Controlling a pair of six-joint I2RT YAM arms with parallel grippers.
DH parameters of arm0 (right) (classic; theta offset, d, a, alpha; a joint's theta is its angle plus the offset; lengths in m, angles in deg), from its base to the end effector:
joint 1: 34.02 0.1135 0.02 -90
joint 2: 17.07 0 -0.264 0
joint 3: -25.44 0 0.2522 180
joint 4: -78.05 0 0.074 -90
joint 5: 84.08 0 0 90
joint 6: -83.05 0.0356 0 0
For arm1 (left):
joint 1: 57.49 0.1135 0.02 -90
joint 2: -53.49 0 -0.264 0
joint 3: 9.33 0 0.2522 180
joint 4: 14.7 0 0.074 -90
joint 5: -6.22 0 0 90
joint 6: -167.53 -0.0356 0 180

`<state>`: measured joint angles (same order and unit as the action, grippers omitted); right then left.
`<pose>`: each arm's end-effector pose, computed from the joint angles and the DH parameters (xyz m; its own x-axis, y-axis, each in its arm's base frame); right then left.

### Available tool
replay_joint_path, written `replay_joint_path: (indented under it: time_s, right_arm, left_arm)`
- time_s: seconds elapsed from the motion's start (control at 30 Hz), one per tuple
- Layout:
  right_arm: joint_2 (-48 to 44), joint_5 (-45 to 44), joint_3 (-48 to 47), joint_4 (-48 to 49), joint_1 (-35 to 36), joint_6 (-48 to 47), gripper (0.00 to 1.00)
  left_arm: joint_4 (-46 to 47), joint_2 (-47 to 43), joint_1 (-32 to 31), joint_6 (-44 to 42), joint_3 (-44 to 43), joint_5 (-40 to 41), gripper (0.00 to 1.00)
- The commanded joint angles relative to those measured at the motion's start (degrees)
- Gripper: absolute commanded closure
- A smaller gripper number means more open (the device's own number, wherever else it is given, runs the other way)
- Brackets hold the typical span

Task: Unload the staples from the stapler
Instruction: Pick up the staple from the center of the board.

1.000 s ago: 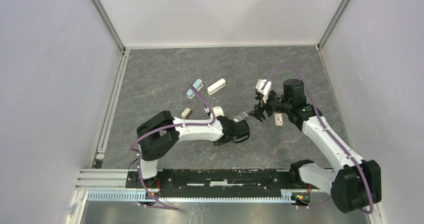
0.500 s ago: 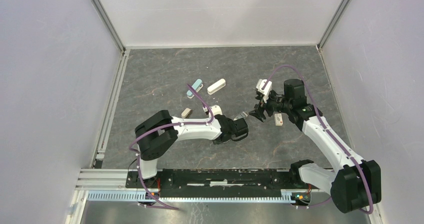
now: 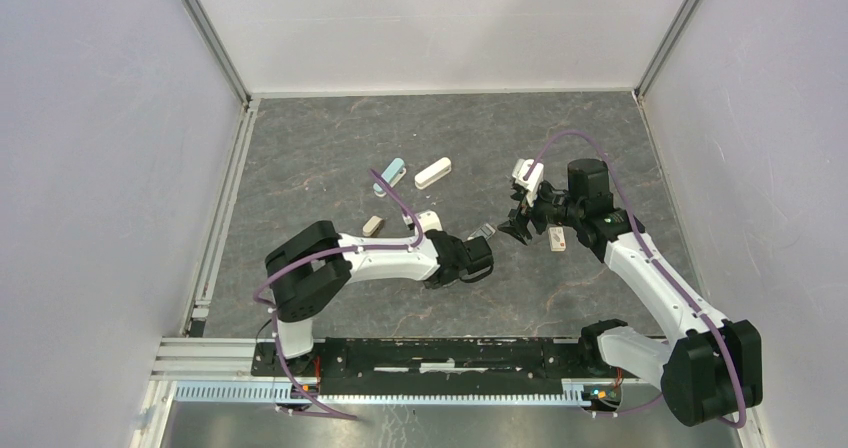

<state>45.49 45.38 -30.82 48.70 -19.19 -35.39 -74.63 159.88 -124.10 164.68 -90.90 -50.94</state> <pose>0.2180 0.0811 0.2610 -0.1636 -0.4237 -0.8909 -0.8811 0.4690 -0.0613 0.1499 -0.2979 0.1574 -0.7702 -0.3332 -0.5439 -0.3575 0.9317 -0.0645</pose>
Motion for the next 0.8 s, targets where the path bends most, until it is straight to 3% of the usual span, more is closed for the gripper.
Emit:
replay_joint_path:
  time_s: [0.0, 0.27, 0.43, 0.53, 0.67, 0.77]
  right_arm:
    - [-0.7, 1.1, 0.0, 0.5, -0.2, -0.6, 0.19]
    - [-0.2, 8.2, 1.3, 0.8, -0.3, -0.7, 0.19]
    - [1.7, 18.6, 3.1, 3.1, -0.3, 2.8, 0.19]
    - [2.0, 24.1, 5.4, 8.5, -0.2, 8.1, 0.19]
    - [0.1, 24.0, 8.6, 15.9, -0.1, 14.2, 0.19]
    - [-1.2, 24.6, 12.3, 26.9, -0.1, 24.4, 0.18]
  left_arm:
    - [3.1, -3.3, 0.2, -0.6, 2.0, 0.1, 0.78]
    - [16.2, -11.0, 0.2, -7.8, 9.0, 0.8, 0.81]
    - [30.7, -17.4, 0.2, -19.9, 14.8, -1.3, 0.81]
    - [42.5, -22.1, 0.3, -26.5, 20.4, -3.1, 0.81]
    - [50.6, -28.3, 0.7, -32.1, 26.2, -3.3, 0.82]
    - [59.8, -32.8, 1.3, -36.3, 32.2, -3.9, 0.82]
